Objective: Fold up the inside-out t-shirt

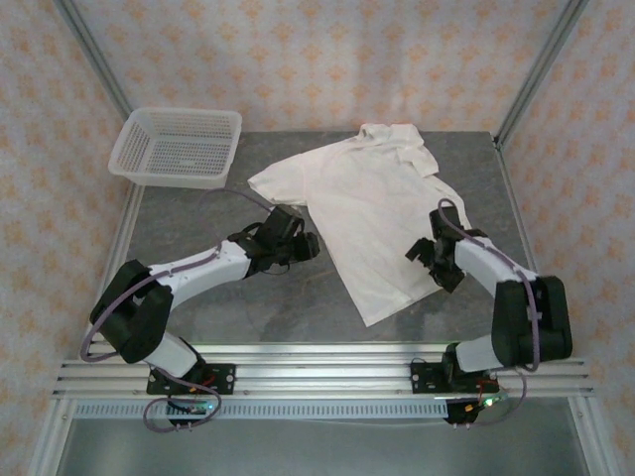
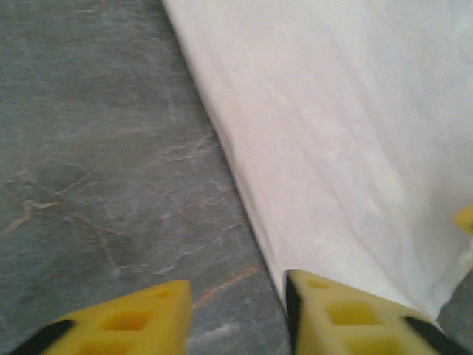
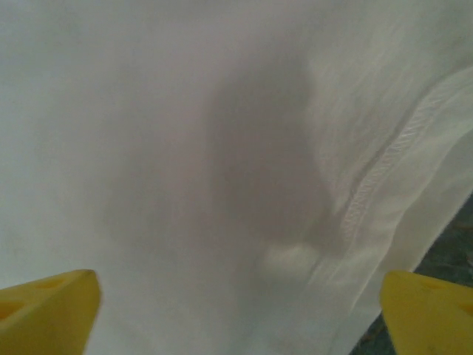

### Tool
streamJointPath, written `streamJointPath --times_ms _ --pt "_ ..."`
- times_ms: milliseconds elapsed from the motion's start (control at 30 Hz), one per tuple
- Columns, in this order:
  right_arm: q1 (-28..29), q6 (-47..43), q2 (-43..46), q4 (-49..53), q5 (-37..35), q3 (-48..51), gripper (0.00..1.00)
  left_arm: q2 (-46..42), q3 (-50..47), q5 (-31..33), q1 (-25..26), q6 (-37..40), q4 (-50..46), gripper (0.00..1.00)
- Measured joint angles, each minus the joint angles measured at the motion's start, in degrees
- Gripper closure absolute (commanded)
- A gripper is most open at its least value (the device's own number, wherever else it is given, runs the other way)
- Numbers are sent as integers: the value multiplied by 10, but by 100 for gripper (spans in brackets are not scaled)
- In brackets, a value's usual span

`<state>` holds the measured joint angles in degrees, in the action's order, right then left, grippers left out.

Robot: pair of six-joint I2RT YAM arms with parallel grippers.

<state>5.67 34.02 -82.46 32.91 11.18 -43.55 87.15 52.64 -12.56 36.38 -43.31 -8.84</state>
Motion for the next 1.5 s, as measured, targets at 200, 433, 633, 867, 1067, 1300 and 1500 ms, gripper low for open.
streamJointPath --times_ms 200,433,633,867,1067,1300,1500 --pt "-1 -3 -25 -23 38 -3 100 -7 -4 -6 11 -1 10 49" --pt "94 41 2 -39 82 -3 100 -57 -5 11 15 30 -17 46" --pt "304 163 23 -93 72 -11 91 -115 -5 55 15 96 -75 32" --pt "365 207 -28 -65 -9 -92 41 -173 -33 57 16 142 -95 25" --pt "313 204 91 8 -97 -66 38 -185 -38 36 66 182 -103 24" --pt "234 202 223 60 -114 50 35 -16 43 45 198 189 -118 21" --pt "234 200 225 77 -112 70 34 148 132 33 250 170 -113 57"
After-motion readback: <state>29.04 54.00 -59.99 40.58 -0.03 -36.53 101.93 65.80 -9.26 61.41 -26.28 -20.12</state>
